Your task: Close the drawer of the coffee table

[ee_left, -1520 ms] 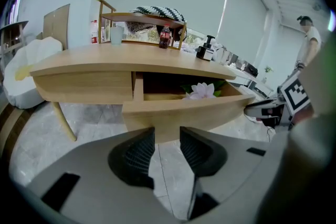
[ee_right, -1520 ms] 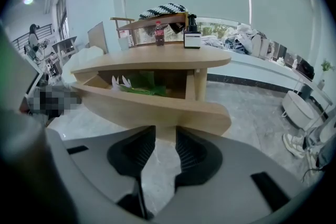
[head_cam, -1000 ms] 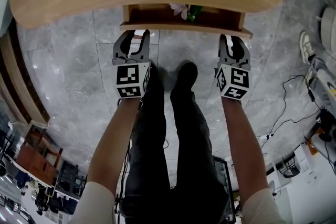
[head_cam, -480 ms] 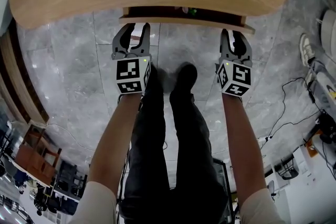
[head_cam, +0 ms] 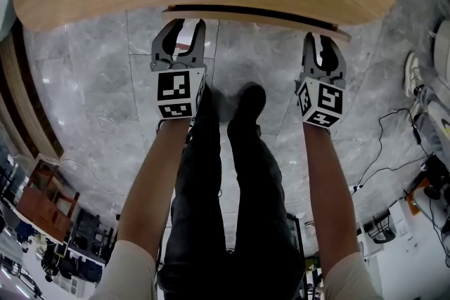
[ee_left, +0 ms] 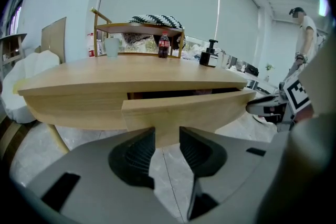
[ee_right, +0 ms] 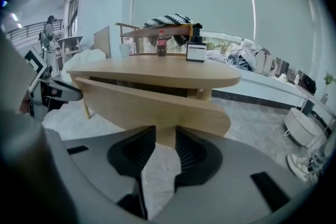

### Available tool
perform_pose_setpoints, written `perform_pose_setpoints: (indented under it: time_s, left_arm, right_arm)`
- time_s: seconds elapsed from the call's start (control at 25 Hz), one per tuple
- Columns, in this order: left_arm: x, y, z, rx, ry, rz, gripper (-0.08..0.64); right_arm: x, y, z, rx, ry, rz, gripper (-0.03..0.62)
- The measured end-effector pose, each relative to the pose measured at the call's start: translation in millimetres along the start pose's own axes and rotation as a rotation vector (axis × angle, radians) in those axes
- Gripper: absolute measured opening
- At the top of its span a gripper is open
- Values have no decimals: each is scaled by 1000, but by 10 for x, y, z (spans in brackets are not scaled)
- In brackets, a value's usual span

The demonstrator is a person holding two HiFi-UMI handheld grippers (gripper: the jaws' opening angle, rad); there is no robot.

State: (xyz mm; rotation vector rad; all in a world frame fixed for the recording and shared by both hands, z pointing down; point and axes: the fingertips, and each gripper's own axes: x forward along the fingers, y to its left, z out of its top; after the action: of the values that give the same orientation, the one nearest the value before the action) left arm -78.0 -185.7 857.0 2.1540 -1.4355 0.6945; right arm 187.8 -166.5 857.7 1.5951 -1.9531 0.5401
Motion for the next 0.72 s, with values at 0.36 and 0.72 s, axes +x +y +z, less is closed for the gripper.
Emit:
perform_pose_setpoints:
  time_s: [0.36,0.72]
  left_arm:
    - [77,55,83,0,-28,0,156]
    - [149,64,114,34,-42,-8,155]
  right_arm:
    - [89,-20,94,-8,-25,-4,135]
    - [169,-49,126,-8,-46,-14,135]
